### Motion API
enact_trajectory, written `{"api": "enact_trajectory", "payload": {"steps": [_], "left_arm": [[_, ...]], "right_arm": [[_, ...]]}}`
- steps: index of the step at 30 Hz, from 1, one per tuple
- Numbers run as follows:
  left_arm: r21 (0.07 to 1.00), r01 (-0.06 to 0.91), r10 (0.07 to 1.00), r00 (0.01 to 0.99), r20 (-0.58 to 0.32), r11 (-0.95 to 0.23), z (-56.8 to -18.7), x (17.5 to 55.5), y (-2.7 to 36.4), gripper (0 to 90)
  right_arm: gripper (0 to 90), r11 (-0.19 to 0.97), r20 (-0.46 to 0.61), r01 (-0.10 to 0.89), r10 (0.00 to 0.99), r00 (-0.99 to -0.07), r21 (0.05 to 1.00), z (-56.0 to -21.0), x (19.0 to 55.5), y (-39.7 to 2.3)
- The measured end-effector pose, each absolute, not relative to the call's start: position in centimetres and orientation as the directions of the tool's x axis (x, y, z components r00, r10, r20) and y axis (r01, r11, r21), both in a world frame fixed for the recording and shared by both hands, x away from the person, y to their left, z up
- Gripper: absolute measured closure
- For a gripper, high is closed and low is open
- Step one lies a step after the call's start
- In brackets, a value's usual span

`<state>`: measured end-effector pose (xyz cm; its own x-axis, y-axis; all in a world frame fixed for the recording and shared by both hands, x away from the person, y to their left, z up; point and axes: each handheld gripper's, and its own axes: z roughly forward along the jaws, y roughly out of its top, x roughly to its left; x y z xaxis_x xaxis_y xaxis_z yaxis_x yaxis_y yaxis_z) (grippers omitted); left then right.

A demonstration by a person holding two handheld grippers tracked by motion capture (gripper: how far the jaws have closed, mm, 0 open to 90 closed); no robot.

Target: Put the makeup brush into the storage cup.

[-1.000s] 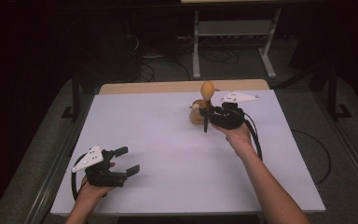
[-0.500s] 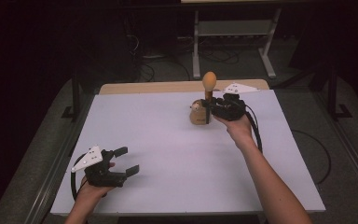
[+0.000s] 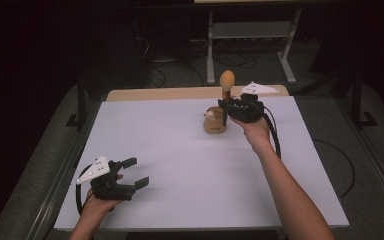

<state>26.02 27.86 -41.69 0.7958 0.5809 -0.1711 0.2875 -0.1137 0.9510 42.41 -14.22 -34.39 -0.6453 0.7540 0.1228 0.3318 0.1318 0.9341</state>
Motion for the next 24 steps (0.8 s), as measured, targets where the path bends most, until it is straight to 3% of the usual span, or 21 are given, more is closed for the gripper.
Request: {"api": "enact_trajectory", "payload": {"steps": [24], "left_arm": [[0.948,0.298,0.579,0.795,-0.179,-0.115,-41.8,26.0,28.0,12.5]], "right_arm": [[71.4,0.134,0.087,0.313,0.794,-0.602,0.94,-33.8,45.1,-13.4]]}}
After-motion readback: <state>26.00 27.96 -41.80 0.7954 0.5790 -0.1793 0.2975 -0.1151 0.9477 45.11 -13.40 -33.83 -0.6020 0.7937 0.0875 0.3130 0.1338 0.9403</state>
